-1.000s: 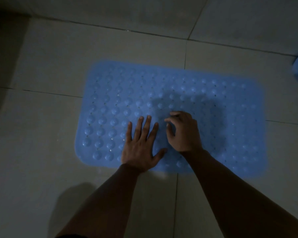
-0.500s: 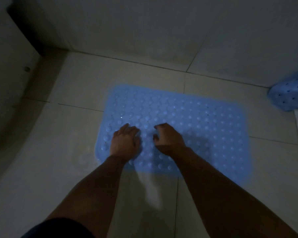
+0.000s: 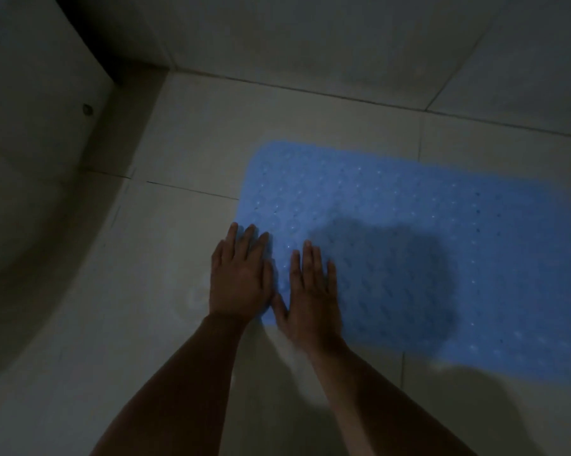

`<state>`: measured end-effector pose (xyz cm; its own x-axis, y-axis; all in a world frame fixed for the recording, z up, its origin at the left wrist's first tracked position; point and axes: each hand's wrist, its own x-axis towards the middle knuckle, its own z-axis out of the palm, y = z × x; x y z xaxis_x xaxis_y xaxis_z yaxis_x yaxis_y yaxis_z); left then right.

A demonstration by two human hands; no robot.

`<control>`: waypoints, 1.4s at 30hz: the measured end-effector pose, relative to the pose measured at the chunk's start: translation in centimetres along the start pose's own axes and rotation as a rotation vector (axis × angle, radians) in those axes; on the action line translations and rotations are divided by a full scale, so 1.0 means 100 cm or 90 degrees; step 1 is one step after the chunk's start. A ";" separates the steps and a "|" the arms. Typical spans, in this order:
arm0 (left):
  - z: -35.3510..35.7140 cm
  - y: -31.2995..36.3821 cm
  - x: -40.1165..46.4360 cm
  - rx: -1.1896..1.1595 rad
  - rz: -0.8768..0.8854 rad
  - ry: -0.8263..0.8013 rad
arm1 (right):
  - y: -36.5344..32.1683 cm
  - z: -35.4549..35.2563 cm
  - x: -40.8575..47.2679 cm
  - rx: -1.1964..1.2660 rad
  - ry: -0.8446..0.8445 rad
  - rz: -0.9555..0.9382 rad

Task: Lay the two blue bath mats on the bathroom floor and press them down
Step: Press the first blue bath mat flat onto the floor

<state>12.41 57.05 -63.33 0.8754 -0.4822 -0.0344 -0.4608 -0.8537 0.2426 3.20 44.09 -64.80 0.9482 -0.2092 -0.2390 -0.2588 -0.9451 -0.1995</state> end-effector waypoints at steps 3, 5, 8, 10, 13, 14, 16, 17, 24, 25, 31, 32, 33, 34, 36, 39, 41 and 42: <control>0.001 -0.007 0.008 -0.010 -0.007 -0.003 | 0.000 0.003 0.002 0.000 0.007 -0.001; 0.003 -0.012 0.010 0.004 -0.016 -0.009 | 0.000 0.005 0.000 0.003 0.010 -0.005; 0.005 -0.017 0.010 0.013 -0.019 -0.004 | 0.001 0.006 -0.001 0.015 0.008 -0.002; 0.005 -0.020 0.011 0.010 -0.024 0.004 | 0.002 0.008 -0.002 0.020 0.007 -0.001; -0.001 -0.022 0.014 0.005 -0.035 0.017 | 0.002 0.006 -0.001 0.048 0.003 -0.002; -0.004 -0.022 0.015 0.004 -0.036 0.020 | 0.003 0.005 0.000 0.063 -0.002 -0.003; -0.008 -0.021 0.016 0.005 -0.029 0.021 | 0.005 -0.002 0.003 0.093 -0.017 -0.008; -0.011 -0.019 0.015 0.005 -0.024 0.020 | 0.006 -0.008 0.005 0.110 -0.033 -0.004; -0.007 0.010 0.016 0.000 0.090 -0.005 | 0.033 -0.085 0.062 0.303 -0.055 0.088; 0.001 0.018 0.015 -0.003 0.118 -0.016 | 0.041 -0.093 0.066 0.322 -0.015 0.095; 0.038 0.040 0.015 0.055 0.135 -0.037 | 0.072 -0.085 0.071 0.334 0.185 0.035; 0.039 0.040 0.016 0.052 0.137 -0.024 | 0.076 -0.081 0.073 0.328 0.194 0.020; 0.041 0.039 0.018 0.044 0.141 -0.016 | 0.080 -0.076 0.076 0.323 0.197 0.009; 0.043 0.039 0.017 0.035 0.141 -0.021 | 0.082 -0.069 0.075 0.315 0.198 -0.002; 0.046 0.039 0.011 0.029 0.139 -0.026 | 0.081 -0.059 0.068 0.307 0.204 -0.008; 0.045 0.035 0.010 0.024 0.133 -0.036 | 0.075 -0.052 0.063 0.327 0.223 -0.030; 0.045 0.033 0.010 0.013 0.134 -0.047 | 0.075 -0.051 0.059 0.332 0.216 -0.034; 0.045 0.034 0.010 0.016 0.130 -0.057 | 0.077 -0.052 0.058 0.328 0.208 -0.028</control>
<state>11.06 52.79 -66.91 0.7472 -0.6606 -0.0729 -0.6320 -0.7402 0.2297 7.67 34.32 -62.82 0.9463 -0.3161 0.0679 -0.1965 -0.7291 -0.6555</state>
